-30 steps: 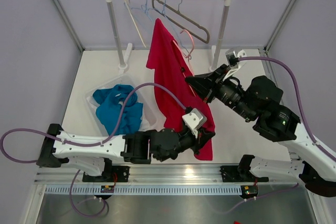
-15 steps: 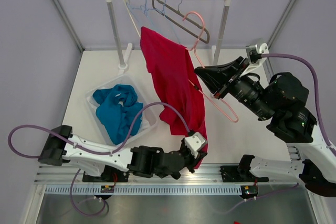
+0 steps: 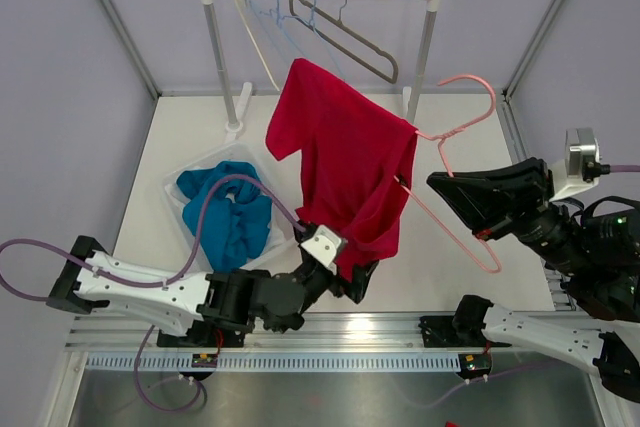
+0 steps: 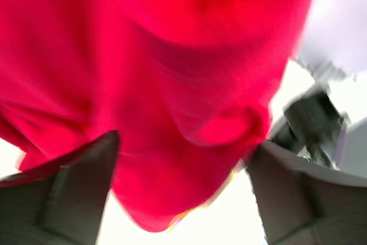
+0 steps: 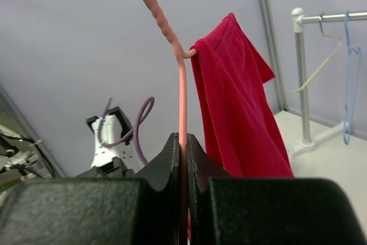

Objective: Remove the t-shirt from the hanger

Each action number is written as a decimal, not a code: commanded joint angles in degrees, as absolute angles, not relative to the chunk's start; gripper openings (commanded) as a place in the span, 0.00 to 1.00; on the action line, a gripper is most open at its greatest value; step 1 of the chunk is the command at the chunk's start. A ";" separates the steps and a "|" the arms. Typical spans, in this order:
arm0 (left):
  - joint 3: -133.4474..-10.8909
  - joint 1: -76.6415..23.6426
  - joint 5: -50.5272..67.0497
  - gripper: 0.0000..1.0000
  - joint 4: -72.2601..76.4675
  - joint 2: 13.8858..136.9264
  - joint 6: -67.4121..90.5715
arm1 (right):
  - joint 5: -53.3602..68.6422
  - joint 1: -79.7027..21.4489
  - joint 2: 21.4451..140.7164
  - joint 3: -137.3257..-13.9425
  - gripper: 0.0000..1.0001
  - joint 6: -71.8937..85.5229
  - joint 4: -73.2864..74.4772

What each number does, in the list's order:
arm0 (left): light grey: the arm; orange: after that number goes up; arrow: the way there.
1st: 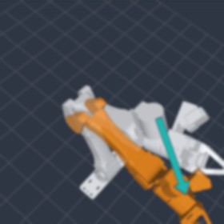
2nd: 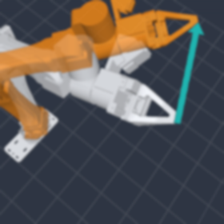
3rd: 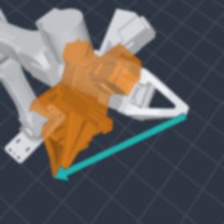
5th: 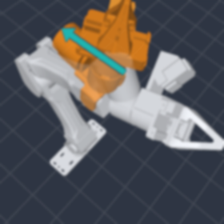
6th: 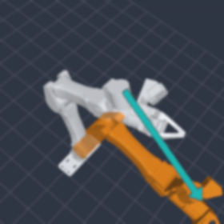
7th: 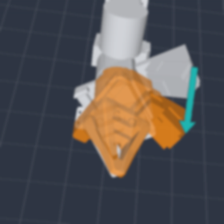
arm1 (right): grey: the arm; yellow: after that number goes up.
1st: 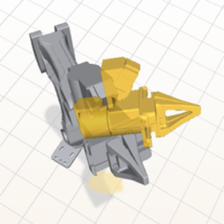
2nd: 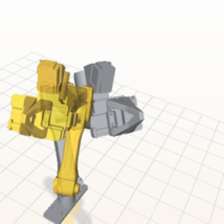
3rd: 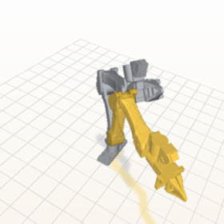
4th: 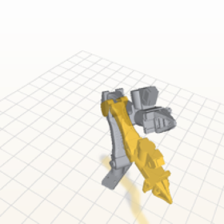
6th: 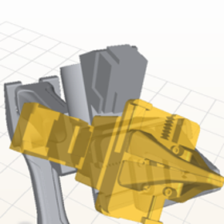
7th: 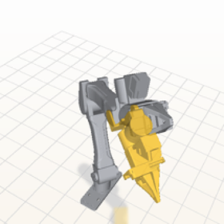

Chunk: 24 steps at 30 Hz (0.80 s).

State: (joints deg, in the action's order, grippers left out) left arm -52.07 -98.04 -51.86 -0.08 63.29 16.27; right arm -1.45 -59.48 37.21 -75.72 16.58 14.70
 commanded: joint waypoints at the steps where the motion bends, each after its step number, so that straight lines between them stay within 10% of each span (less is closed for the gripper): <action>1: -55.81 -98.35 -64.67 0.99 15.70 61.96 2.23 | 3.51 -59.85 35.69 -73.57 0.00 20.39 3.17; 16: -67.76 -83.42 -69.44 0.98 50.62 76.20 -42.09 | 12.65 -59.85 31.13 -71.02 0.00 25.93 0.70; 19: -68.03 -83.06 -69.17 0.57 50.19 73.58 -44.20 | 12.40 -59.85 27.88 -70.49 0.00 25.75 1.92; 20: -68.29 -83.23 -69.34 0.25 49.49 72.61 -44.03 | 11.87 -59.85 26.99 -70.31 0.00 25.40 2.89; 24: -71.00 -84.98 -67.95 0.00 35.31 66.28 -37.72 | 6.96 -59.85 21.64 -68.30 0.00 23.82 8.86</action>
